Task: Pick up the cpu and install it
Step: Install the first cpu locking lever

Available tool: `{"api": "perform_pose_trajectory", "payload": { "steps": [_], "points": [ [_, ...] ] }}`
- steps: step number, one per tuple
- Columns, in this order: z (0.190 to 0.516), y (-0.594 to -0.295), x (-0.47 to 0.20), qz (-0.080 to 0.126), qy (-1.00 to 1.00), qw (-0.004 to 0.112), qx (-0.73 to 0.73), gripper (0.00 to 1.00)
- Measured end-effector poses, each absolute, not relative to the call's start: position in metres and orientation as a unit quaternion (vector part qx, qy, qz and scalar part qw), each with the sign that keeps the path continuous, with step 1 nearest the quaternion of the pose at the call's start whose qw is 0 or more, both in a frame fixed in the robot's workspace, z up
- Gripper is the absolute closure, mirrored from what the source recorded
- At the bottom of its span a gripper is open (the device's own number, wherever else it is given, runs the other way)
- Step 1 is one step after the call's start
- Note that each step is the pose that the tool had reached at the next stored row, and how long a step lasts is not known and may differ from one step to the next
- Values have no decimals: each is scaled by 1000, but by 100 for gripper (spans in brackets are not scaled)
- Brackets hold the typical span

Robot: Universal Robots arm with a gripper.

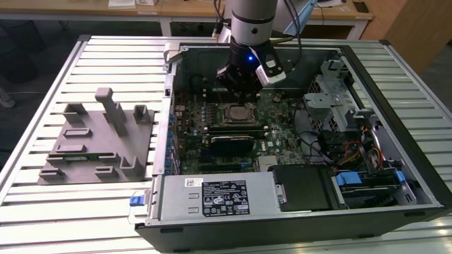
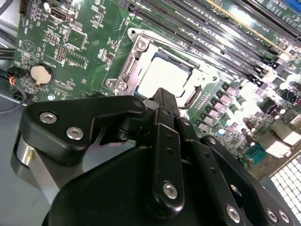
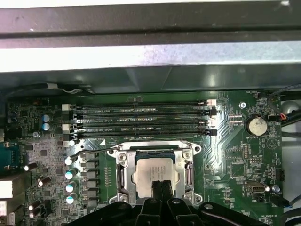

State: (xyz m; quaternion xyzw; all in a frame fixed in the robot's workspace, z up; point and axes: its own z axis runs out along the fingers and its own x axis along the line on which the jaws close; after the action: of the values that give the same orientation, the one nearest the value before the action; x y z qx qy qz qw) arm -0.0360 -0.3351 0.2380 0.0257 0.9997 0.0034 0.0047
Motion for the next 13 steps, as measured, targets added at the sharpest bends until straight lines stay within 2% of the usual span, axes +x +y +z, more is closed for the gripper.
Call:
{"api": "perform_pose_trajectory", "payload": {
  "steps": [13],
  "points": [
    [240, -335, -43, 3, 1000, 5, 26, 89]
  ]
}}
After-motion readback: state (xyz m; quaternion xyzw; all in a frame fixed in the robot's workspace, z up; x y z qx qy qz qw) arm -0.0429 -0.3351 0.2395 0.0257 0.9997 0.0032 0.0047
